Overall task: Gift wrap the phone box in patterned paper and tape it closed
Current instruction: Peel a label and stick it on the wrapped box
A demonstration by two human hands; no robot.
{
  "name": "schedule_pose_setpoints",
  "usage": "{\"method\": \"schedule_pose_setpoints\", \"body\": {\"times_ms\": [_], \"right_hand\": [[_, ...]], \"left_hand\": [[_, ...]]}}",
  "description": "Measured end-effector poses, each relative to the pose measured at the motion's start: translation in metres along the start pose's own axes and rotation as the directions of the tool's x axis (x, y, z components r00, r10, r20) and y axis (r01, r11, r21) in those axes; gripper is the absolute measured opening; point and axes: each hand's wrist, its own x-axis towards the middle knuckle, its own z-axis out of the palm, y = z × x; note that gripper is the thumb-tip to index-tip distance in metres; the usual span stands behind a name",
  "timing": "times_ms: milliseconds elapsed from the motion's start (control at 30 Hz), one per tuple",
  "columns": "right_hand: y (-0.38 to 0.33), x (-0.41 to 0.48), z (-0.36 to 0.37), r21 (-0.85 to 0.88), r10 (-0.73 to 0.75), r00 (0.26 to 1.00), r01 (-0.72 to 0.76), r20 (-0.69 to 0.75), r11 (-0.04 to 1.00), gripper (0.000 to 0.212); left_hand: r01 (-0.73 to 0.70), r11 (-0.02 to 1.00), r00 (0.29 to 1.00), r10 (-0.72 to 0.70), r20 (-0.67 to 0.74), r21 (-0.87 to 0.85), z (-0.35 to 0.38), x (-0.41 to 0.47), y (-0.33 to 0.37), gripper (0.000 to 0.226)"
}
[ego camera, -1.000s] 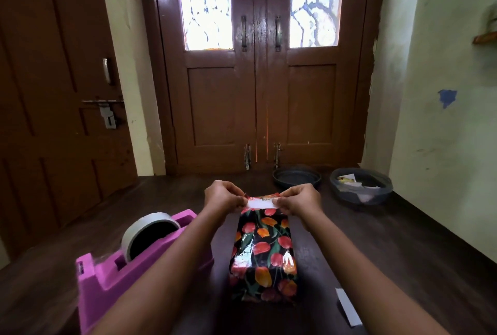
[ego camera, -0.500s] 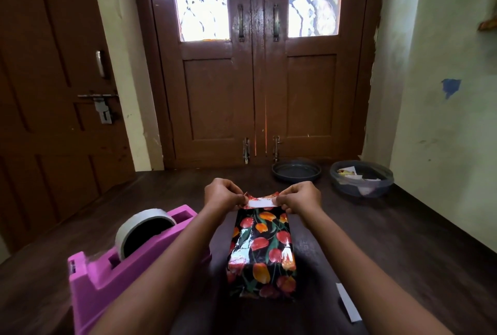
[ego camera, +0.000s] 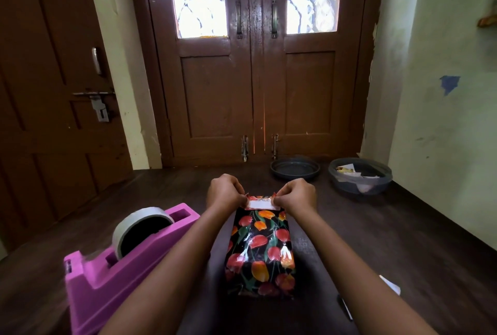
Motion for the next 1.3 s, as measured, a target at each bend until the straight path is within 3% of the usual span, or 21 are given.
{"method": "schedule_pose_setpoints", "body": {"times_ms": [133, 300, 533, 700, 867, 1000, 1200, 1300], "right_hand": [[0.01, 0.001, 0.004, 0.04, 0.011, 1.0, -0.011, -0.009, 0.999, 0.019], [0.025, 0.004, 0.008, 0.185, 0.15, 0.984, -0.165, 0.092, 0.969, 0.017], [0.021, -0.001, 0.012, 0.27, 0.207, 0.977, -0.211, 0.044, 0.939, 0.02], [0.016, -0.007, 0.009, 0.196, 0.227, 0.974, -0.222, 0.001, 0.955, 0.015], [-0.002, -0.009, 0.003, -0.011, 0.175, 0.974, -0.175, 0.142, 0.984, 0.06], [-0.013, -0.012, 0.013, -0.078, 0.22, 0.955, -0.208, 0.199, 0.975, 0.1], [-0.007, -0.006, 0.016, 0.012, 0.293, 0.941, -0.299, 0.169, 0.954, 0.105], [-0.005, -0.004, 0.014, 0.034, 0.293, 0.939, -0.304, 0.18, 0.952, 0.096]], "left_hand": [[0.043, 0.998, 0.999, -0.044, 0.017, 0.034, -0.001, 0.002, -0.003, 0.018], [0.218, 0.955, 0.975, -0.202, 0.096, -0.201, 0.0, -0.002, -0.013, 0.018], [0.369, 0.861, 0.929, -0.341, 0.142, -0.35, 0.007, -0.003, -0.015, 0.008], [0.364, 0.903, 0.93, -0.364, 0.043, -0.228, 0.007, -0.005, -0.009, 0.014], [0.369, 0.901, 0.921, -0.323, 0.216, -0.227, -0.007, -0.008, 0.0, 0.015], [0.32, 0.93, 0.933, -0.277, 0.23, -0.178, -0.007, -0.007, -0.006, 0.038], [0.356, 0.922, 0.909, -0.302, 0.288, -0.155, -0.005, -0.002, -0.007, 0.041], [0.359, 0.921, 0.908, -0.306, 0.288, -0.153, -0.004, 0.0, -0.007, 0.045]]}}
